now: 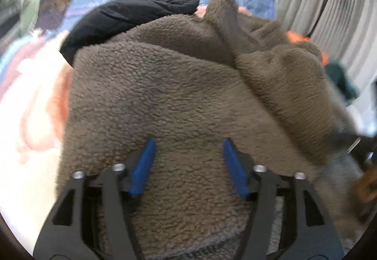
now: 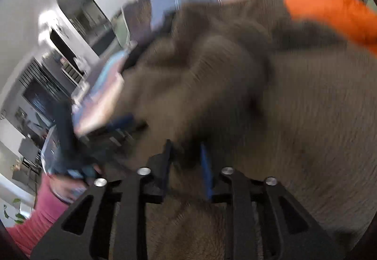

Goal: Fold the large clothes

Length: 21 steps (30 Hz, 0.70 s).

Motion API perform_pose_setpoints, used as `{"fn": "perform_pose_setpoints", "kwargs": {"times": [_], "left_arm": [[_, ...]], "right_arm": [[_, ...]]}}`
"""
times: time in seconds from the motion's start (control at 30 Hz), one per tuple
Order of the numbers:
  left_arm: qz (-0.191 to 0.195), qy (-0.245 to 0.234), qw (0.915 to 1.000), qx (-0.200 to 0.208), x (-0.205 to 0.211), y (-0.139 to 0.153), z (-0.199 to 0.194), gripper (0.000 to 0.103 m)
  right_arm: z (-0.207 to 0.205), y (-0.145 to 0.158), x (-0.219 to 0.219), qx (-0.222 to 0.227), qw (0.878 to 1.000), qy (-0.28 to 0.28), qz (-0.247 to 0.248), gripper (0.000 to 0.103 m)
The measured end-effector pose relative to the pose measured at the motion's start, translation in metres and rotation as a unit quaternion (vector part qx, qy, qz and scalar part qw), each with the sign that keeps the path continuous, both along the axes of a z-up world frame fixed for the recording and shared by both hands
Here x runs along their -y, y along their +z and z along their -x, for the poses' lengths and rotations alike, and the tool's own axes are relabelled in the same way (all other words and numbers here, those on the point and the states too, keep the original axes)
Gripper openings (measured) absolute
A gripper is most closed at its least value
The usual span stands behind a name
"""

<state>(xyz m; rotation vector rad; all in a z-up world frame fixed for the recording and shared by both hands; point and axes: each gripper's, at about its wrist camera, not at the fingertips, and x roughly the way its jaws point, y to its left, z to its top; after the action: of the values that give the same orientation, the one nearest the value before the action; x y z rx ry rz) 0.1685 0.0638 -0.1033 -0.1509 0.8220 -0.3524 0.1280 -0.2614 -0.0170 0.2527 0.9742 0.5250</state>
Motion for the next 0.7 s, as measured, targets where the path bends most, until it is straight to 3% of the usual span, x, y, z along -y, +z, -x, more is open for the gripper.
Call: {"fn": "perform_pose_setpoints", "kwargs": {"times": [0.17, 0.3, 0.4, 0.5, 0.57, 0.63, 0.7], "left_arm": [[0.061, -0.019, 0.9980, -0.003, -0.009, 0.004, 0.002, 0.084], [0.055, -0.028, 0.9981, 0.003, -0.004, 0.006, 0.005, 0.088], [0.074, -0.007, 0.9972, 0.008, -0.010, 0.006, 0.010, 0.088], [0.113, 0.024, 0.9931, 0.016, -0.032, 0.009, 0.015, 0.088], [0.142, 0.039, 0.9889, 0.018, -0.047, 0.011, 0.019, 0.088], [0.173, 0.048, 0.9837, 0.013, -0.062, 0.011, 0.022, 0.088], [0.193, 0.051, 0.9797, 0.014, -0.072, 0.014, 0.027, 0.088]], "right_arm": [[0.003, 0.010, 0.011, 0.012, 1.000, 0.000, -0.006, 0.039], [-0.016, 0.014, 0.028, 0.000, 0.997, -0.043, -0.058, 0.045], [-0.027, 0.020, 0.031, -0.024, 0.986, -0.110, -0.120, 0.056], [-0.045, 0.009, 0.037, -0.069, 0.968, -0.159, -0.181, 0.056], [-0.045, 0.014, 0.017, -0.055, 0.976, -0.116, -0.178, 0.054], [-0.034, 0.030, -0.030, -0.013, 0.992, 0.002, -0.126, 0.054], [-0.015, 0.035, -0.066, 0.005, 0.992, 0.101, -0.069, 0.054]]}}
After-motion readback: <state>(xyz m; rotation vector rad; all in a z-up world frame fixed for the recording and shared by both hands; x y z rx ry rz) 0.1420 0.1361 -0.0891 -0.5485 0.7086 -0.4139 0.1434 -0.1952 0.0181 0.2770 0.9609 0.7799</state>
